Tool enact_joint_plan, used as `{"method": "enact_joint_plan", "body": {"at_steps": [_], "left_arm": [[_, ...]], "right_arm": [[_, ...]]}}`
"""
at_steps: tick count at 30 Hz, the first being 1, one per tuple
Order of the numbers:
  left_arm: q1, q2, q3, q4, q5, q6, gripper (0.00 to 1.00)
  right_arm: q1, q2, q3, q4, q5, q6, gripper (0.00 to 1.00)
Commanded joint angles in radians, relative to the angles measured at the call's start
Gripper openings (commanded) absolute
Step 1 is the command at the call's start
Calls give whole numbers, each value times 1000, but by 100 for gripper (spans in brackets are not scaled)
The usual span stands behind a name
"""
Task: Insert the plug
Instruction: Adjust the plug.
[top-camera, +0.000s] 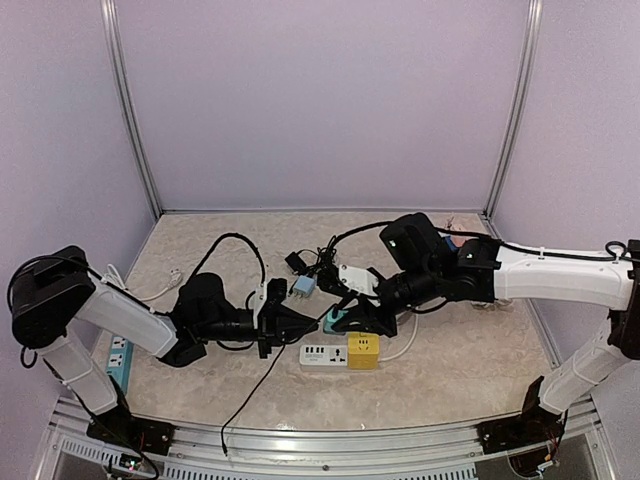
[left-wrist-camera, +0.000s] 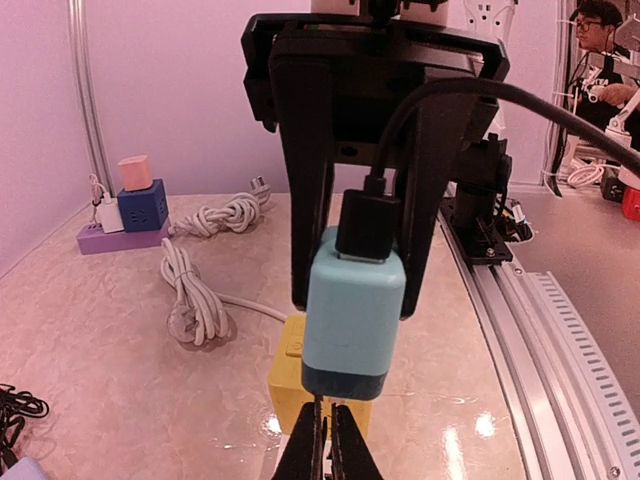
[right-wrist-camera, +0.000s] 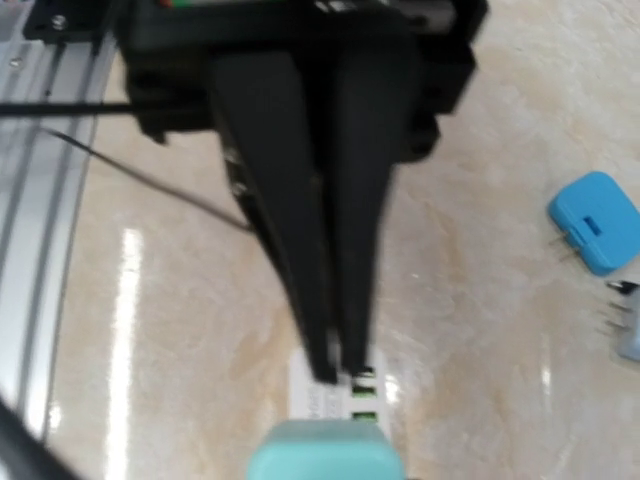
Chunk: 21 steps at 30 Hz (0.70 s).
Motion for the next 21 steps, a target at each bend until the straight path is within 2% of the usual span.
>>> {"method": "enact_joint_plan", "body": {"at_steps": [1, 5, 8, 9, 10, 11, 12, 13, 16, 21], "left_arm": [[-4, -77, -6, -137, 4, 68, 0], [-15, -166, -11, -278, -37, 127, 0], [-33, -208, -28, -304, -77, 145, 0], [-39, -222, -27, -315, -85, 147, 4], [-44, -228, -20, -329, -93, 147, 15], [-49, -228, -4, -349, -96, 143, 32], [-53, -224, 15, -371, -96, 139, 41], [-59, -213, 34, -386, -97, 139, 46], [-72, -174, 68, -361, -94, 137, 56], [-76, -126, 96, -277, -83, 109, 61]], "right_arm": [[-29, -46, 47, -9, 73, 46, 0], [-58, -78, 48, 14, 57, 101, 0], [-58, -105, 30, 43, 18, 118, 0], [-58, -108, 26, 47, 11, 121, 0], [-58, -111, 25, 47, 4, 121, 0], [-57, -111, 26, 44, -3, 119, 0], [-57, -110, 28, 40, -17, 113, 0], [-56, -109, 26, 39, -33, 105, 0], [-46, -102, 21, 44, -67, 83, 0], [-30, -78, 27, 39, -87, 59, 0]]}}
